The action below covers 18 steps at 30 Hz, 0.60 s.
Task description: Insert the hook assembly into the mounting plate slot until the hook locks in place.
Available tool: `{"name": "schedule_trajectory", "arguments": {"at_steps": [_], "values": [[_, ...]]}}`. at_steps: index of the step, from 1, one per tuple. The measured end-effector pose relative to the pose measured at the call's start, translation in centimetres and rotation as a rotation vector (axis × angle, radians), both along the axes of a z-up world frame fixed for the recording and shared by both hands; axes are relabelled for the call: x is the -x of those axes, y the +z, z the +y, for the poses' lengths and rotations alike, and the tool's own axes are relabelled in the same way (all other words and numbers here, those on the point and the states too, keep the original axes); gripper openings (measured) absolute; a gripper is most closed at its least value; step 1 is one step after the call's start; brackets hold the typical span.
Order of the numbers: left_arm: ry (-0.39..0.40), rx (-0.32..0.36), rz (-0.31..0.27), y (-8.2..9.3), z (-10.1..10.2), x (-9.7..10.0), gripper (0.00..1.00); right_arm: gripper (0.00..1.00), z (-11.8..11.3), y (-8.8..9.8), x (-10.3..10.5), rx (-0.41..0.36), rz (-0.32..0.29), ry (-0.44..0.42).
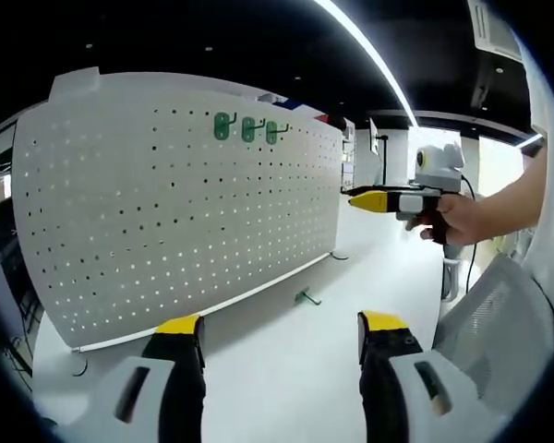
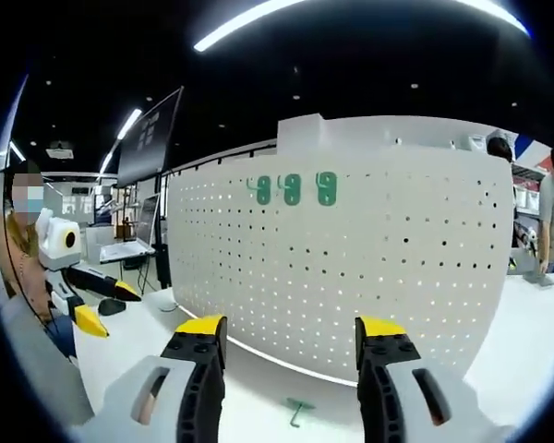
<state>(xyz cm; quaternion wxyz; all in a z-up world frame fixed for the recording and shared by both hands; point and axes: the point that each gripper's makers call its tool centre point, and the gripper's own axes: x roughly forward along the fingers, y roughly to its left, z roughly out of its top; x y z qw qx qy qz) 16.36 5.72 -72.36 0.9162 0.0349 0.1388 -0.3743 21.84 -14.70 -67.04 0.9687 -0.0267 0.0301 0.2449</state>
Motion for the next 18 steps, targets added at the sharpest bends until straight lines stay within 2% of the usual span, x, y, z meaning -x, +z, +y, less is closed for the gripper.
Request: {"name": "schedule_trajectory", "arguments": {"at_steps": [18], "values": [[-0.006,-0.004,0.008,-0.5,0.2,0.2,0.69,0.54,-1.1,-2.6,2.8,0.01,0.07,0.004]]}}
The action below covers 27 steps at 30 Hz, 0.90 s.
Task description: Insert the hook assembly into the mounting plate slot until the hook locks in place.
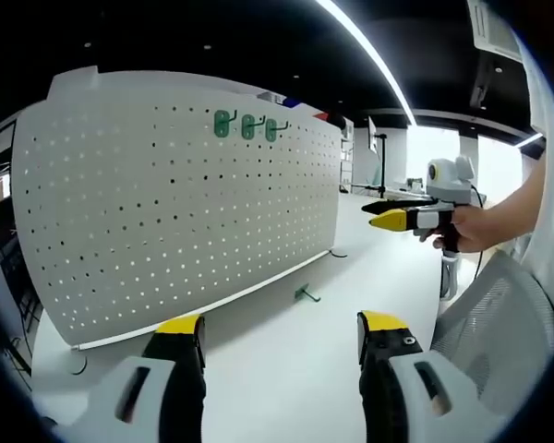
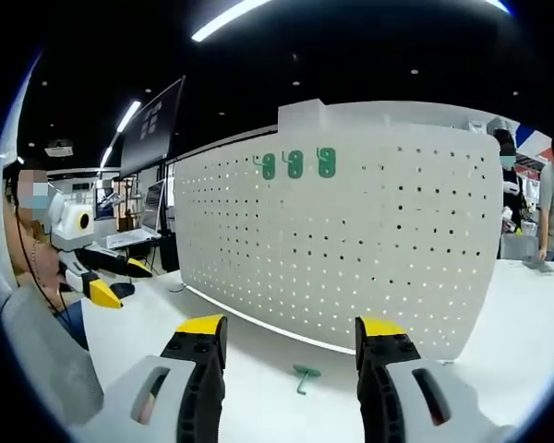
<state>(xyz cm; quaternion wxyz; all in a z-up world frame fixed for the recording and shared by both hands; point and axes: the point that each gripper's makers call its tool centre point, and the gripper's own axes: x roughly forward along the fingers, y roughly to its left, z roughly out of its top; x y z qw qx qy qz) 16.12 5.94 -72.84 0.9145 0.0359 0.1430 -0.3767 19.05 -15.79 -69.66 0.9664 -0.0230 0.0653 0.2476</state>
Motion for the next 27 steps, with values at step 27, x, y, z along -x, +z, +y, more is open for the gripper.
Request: {"name": "schedule_trajectory", "arguments": {"at_steps": [27], "values": [[0.027,0.01,0.026,-1.6,0.8,0.9,0.68,0.54,-1.8,-1.8,2.4,-0.005,0.063,-0.017]]}}
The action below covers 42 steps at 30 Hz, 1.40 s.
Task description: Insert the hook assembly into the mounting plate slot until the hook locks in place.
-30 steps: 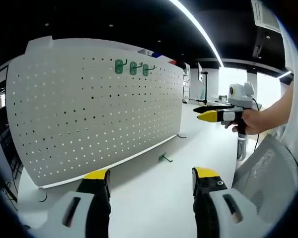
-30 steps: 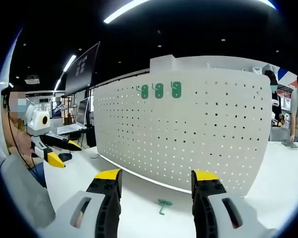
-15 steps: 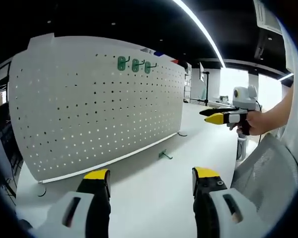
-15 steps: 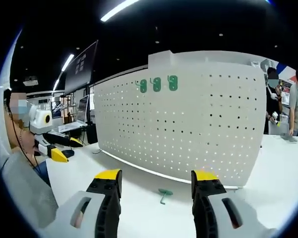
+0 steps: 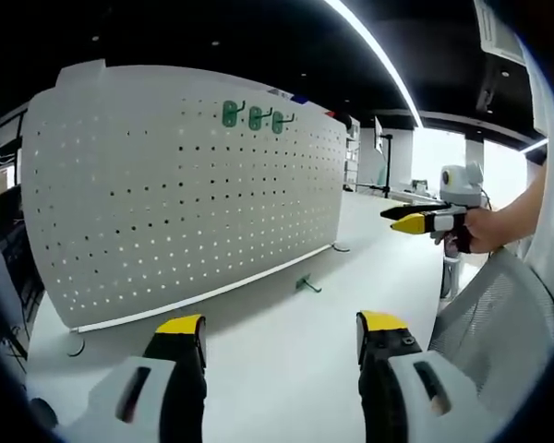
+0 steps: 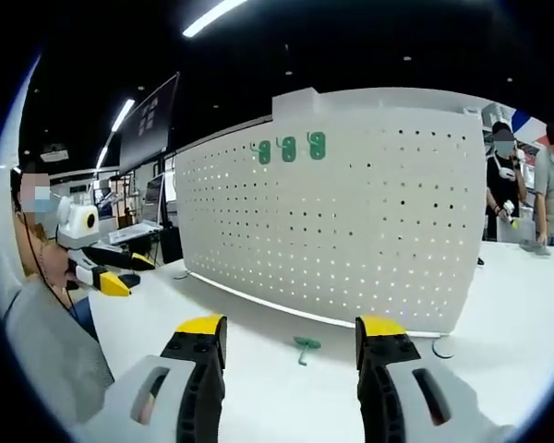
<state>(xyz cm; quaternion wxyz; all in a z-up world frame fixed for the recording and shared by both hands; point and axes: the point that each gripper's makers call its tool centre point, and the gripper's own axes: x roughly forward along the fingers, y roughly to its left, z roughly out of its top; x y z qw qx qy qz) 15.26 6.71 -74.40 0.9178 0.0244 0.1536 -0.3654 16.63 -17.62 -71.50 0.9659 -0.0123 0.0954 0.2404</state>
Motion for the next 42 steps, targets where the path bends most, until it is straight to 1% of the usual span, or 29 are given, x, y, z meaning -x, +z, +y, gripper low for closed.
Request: {"name": "schedule_trajectory", "arguments": {"at_steps": [2,13,19,25,33,42], "values": [[0.0,0.0,0.004,-0.2,0.0,0.1,0.68,0.54,0.0,0.0,0.0,-0.001,0.0,-0.001],[-0.001,0.001,-0.002,0.1,-0.1,-0.1,0.68,0.54,0.0,-0.4,0.2,0.004,0.017,0.0],[-0.017,0.0,-0.008,0.4,-0.6,-0.6,0.68,0.55,0.1,-0.5,0.3,0.012,0.029,0.014],[-0.047,-0.016,-0.015,0.6,-1.4,-1.3,0.68,0.55,0.1,-0.7,0.5,0.029,0.046,0.026],[-0.1,-0.038,-0.022,0.9,-3.1,-2.7,0.68,0.55,-0.3,-1.3,1.0,0.033,0.082,0.03],[-0.199,-0.068,-0.027,1.0,-6.0,-4.4,0.69,0.55,-0.7,-1.7,1.7,0.039,0.105,0.031]]}}
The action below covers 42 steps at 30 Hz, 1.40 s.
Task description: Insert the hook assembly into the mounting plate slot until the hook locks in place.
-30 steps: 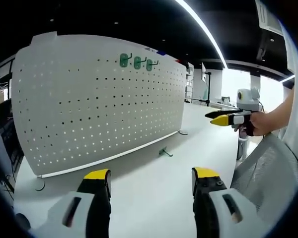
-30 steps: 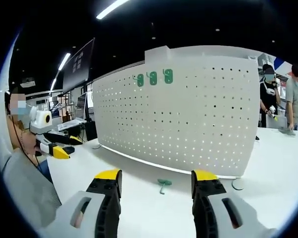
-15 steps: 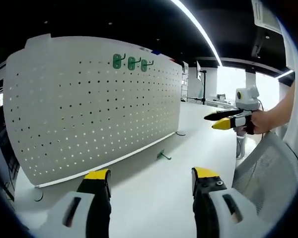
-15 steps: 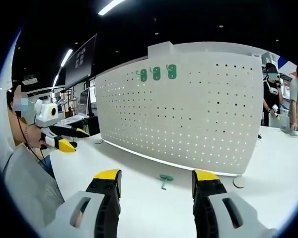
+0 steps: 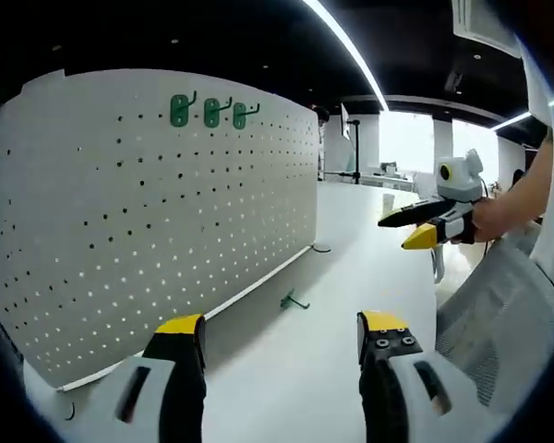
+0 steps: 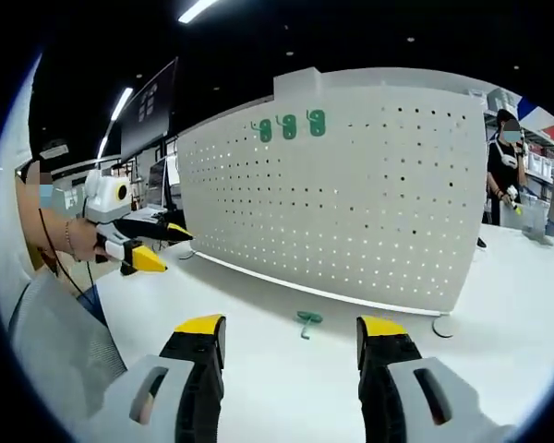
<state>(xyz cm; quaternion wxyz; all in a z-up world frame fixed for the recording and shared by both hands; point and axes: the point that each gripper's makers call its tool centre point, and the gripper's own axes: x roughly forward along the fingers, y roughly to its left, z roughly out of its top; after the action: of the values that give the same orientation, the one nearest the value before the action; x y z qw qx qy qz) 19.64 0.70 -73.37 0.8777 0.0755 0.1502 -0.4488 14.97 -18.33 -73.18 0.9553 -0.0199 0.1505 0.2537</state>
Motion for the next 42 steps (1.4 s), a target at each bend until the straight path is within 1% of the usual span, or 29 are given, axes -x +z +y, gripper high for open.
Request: {"name": "schedule_trajectory", "arguments": {"at_steps": [6,8,15,17,19,22,27,30,39,42], "values": [[-0.045,-0.004,0.011,-0.3,-1.8,-1.0,0.69,0.55,-0.4,-0.2,0.4,-0.002,0.013,-0.007],[-0.072,-0.012,0.013,-0.4,-2.5,-1.3,0.69,0.55,-0.4,-0.2,0.5,-0.002,0.015,-0.008],[-0.123,-0.024,0.023,-0.7,-4.2,-2.3,0.7,0.55,-0.7,-0.3,0.8,-0.001,0.022,-0.019],[-0.147,-0.045,0.02,-1.0,-4.7,-2.4,0.69,0.55,-0.8,-0.4,0.9,-0.002,0.023,-0.021],[-0.157,-0.05,0.021,-1.1,-5.1,-2.6,0.7,0.55,-0.9,-0.5,0.9,-0.003,0.025,-0.025],[-0.183,-0.075,0.043,-1.9,-5.8,-2.9,0.7,0.55,-1.0,-0.5,0.9,-0.005,0.025,-0.03],[-0.205,-0.098,0.066,-2.7,-6.4,-3.4,0.7,0.55,-1.1,-0.4,1.0,-0.006,0.025,-0.031],[-0.227,-0.139,0.07,-3.5,-6.6,-3.8,0.7,0.55,-1.1,-0.4,1.0,-0.006,0.025,-0.033],[-0.266,-0.183,0.081,-4.3,-7.1,-4.6,0.7,0.55,-1.2,-0.5,1.3,-0.011,0.03,-0.041],[-0.288,-0.213,0.079,-4.9,-7.4,-4.9,0.7,0.55,-1.3,-0.6,1.3,-0.013,0.03,-0.046]]}}
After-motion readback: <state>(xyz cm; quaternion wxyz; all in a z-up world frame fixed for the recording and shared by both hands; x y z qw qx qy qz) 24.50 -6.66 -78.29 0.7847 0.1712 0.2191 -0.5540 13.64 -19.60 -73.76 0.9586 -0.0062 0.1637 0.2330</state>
